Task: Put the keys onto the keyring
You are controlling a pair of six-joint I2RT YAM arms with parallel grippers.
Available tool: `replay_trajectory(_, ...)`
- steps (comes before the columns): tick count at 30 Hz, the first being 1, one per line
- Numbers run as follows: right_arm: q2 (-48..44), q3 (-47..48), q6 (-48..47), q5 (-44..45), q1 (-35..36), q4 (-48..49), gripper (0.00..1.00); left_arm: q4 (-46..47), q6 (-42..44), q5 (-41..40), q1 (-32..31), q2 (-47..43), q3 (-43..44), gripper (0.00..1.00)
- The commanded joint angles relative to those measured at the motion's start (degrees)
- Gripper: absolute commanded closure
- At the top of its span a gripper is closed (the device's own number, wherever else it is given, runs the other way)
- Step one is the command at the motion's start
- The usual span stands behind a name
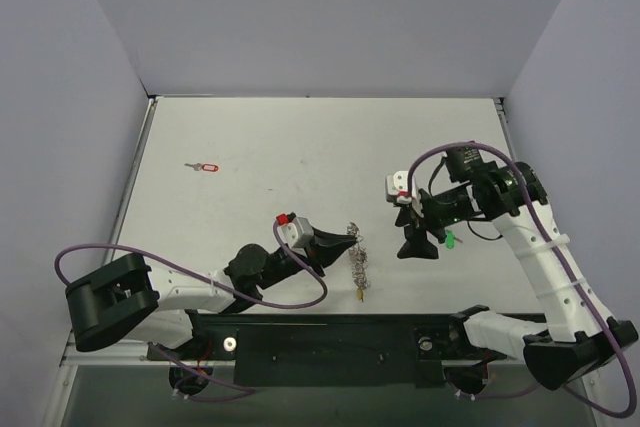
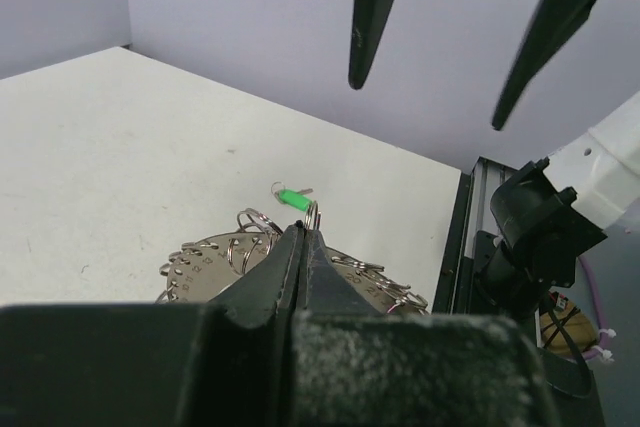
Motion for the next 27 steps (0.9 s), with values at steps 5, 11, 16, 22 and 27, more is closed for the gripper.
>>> replay_trajectory(5, 0.7, -5.2, -14.0, -19.4, 0.6, 3.6, 0.40, 16.1, -3.0, -1.3, 0.2, -1.9, 0.2, 1.00)
replay_trajectory(11, 4.1, -3.3, -10.8, -19.3, 1.1, 4.8, 0.54, 19.2, -4.0, 0.5, 0.2, -0.2, 1.2, 1.00)
replay_trajectory(16, 4.7, -5.2, -7.0, -19.3, 2.1, 7.4, 0.65, 21.3, -4.3, 0.6, 0.2, 0.5, 1.4, 1.00)
replay_trajectory(22, 2.9, -9.8, -0.2, -17.4, 3.9, 14.6, 0.68, 20.9, -4.1, 1.1, 0.2, 0.4, 2.2, 1.00)
replay_trajectory(27, 2.9, -10.2, 1.6, -17.5, 3.6, 16.0, 0.71, 20.7, -3.7, 1.8, 0.1, 0.3, 3.1, 1.00)
